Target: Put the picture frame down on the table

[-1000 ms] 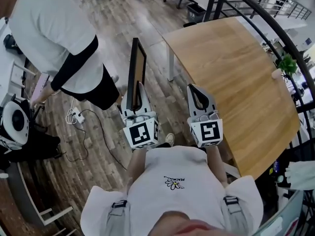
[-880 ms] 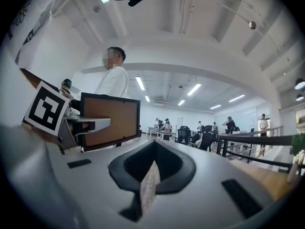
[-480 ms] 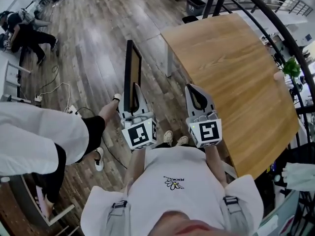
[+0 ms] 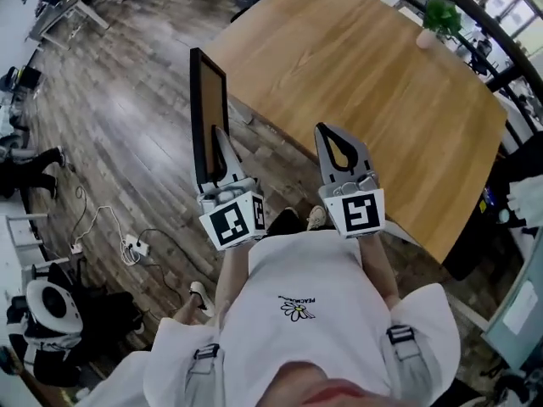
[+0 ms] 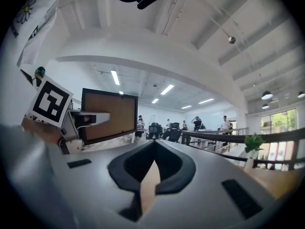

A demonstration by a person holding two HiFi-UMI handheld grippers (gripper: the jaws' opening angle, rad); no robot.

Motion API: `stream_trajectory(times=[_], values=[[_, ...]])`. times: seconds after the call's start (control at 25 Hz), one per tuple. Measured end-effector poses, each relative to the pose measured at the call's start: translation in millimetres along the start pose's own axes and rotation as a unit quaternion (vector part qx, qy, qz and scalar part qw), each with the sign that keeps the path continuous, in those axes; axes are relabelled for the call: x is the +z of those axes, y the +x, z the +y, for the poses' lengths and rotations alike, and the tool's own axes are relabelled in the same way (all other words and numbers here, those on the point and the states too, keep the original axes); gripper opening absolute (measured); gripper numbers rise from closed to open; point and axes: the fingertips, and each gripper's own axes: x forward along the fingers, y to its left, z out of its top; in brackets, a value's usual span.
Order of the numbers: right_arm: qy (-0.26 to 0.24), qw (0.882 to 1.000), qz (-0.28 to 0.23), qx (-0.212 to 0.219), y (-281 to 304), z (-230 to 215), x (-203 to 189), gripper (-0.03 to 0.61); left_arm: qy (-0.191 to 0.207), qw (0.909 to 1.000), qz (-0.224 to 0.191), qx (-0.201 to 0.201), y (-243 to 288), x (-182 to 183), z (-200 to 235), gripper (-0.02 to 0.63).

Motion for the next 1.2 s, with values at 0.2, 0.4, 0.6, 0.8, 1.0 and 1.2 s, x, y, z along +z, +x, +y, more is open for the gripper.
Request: stream_trajectory(times=[0.2, 0.4, 0.6, 0.8, 1.0, 1.2], values=[[0.011, 0.994, -0.001, -0.107, -37, -64, -9, 0.009, -0.012, 0.9954, -0.017, -0.093, 25, 5, -77, 0.025], [0.004, 0.973, 0.000, -0.231, -85, -112, -5, 0.010, -0.012, 0.9762, -0.033, -0.214, 57, 8, -155, 0.025], [-0.010, 0.943, 0.005, -0.333, -111, -141, 7, 0.009, -0.035, 0.9550, -0.040, -0.292, 87, 14, -205, 0.025], [-0.019, 0.915, 0.005, -0.403, -130, -147, 10, 0.009, -0.039, 0.9353, -0.035, -0.350, 101, 9, -240, 0.023], [-0.021, 0.897, 0.007, -0.442, -145, -145, 10, 0.009, -0.046, 0.9259, -0.037, -0.373, 105, 6, -257, 0.025], [-0.023, 0.889, 0.015, -0.457, -151, -147, 6, 0.009, -0.028, 0.9239, -0.041, -0.379, 107, -1, -266, 0.025]])
